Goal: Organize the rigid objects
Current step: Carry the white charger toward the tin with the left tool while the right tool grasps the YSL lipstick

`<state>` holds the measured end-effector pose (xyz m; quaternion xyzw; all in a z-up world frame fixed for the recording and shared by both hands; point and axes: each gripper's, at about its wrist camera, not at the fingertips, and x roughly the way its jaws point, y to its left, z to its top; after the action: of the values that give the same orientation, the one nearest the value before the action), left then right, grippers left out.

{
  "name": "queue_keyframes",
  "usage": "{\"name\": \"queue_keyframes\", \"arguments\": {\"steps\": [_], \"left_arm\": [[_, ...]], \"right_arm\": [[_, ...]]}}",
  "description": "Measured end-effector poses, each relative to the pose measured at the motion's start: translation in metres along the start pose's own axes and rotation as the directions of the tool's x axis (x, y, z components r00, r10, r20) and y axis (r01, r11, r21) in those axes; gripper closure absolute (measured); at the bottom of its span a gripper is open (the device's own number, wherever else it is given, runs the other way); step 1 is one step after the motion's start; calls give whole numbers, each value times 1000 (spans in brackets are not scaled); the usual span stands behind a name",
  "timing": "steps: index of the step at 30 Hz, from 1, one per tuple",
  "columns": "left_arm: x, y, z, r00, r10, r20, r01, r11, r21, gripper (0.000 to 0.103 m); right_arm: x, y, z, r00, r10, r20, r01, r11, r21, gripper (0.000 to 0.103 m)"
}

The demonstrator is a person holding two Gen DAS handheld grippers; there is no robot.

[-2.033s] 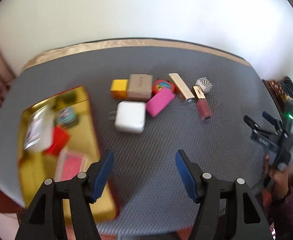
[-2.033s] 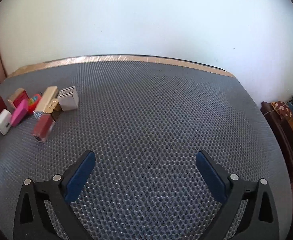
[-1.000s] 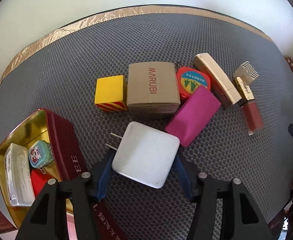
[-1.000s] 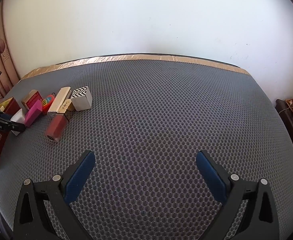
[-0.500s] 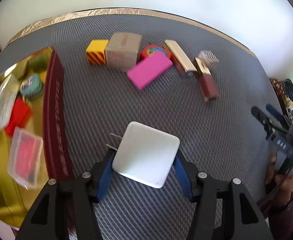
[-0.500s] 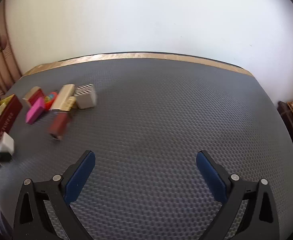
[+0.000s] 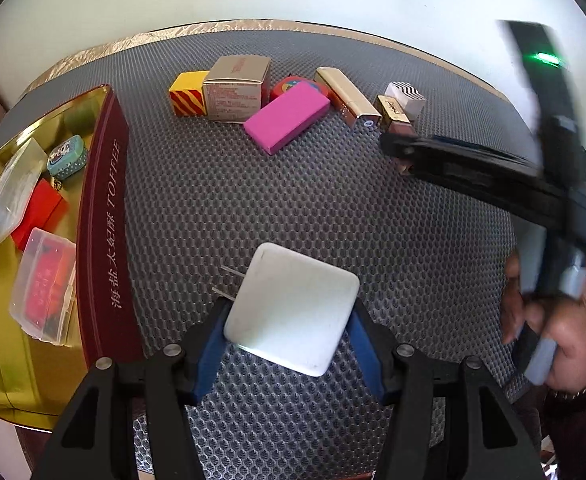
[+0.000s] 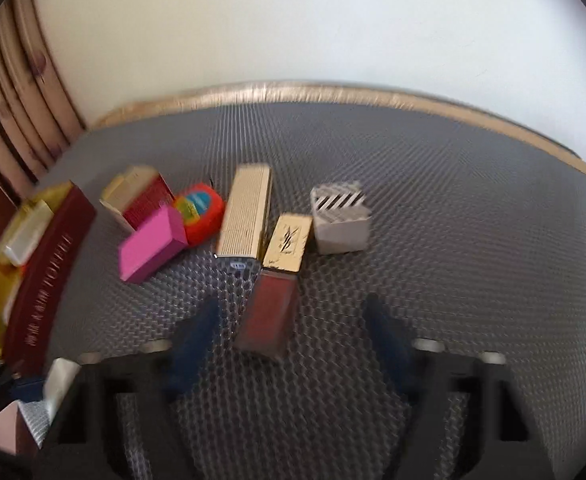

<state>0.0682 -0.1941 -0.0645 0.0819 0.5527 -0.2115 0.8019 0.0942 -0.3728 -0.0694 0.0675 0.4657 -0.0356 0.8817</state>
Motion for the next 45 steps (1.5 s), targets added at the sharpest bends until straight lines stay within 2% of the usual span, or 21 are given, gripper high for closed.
{"name": "queue_keyframes", "arguments": {"steps": [1,2,4,6,10,14,19,25,28,30,33,35,39,45], "left_arm": [[0,0,-1,1000,-2,0,2,1000,-3,44],[1,-2,0,1000,-5,-4,5,1000,-5,44],[11,-4,11,1000,-8,-12,8,1000,-2,44],[13,-2,10,1000,0,-10,0,1000,0,44],[15,-1,10,1000,-7,-11,7,1000,-10,44],[11,-4,8,999,-33,-19,33,999,-23,44],[-4,-17,0,998,-55,-9,55,998,-26,44],[-33,-16,-10,996,-84,28,86,994,-61,44],[-54,10,-6,994,-89,62,95,990,-105,44],[-71,37,-5,994,-55,94,69,985,-155,44],[-91,81,-5,990,42,134,-12,976,-219,44],[-95,107,-7,984,115,132,-78,963,-259,44],[-84,150,-9,979,184,90,-148,940,-308,44],[-66,187,-14,974,215,76,-176,921,-348,44]], "right_arm": [[-1,4,1,1000,-25,14,26,999,-20,57],[1,7,3,1000,-30,7,30,999,-30,59],[0,10,3,999,-41,5,41,998,-36,76],[-4,7,-1,999,-47,12,47,998,-33,85],[-22,-4,-25,996,-69,47,71,997,-26,85],[-37,-16,-43,997,-56,49,57,998,-12,85],[-35,-25,-44,998,-26,51,25,1000,18,84],[-36,-27,-46,998,-34,59,33,999,15,84],[-39,-28,-49,997,-39,60,38,999,14,84],[-39,-28,-49,997,-44,61,43,999,11,84],[-38,-26,-49,997,-42,62,42,999,14,84],[-38,-26,-49,997,-43,63,43,999,13,84],[-39,-25,-50,997,-48,65,48,999,10,84],[-39,-22,-50,996,-56,65,55,998,5,84]]}}
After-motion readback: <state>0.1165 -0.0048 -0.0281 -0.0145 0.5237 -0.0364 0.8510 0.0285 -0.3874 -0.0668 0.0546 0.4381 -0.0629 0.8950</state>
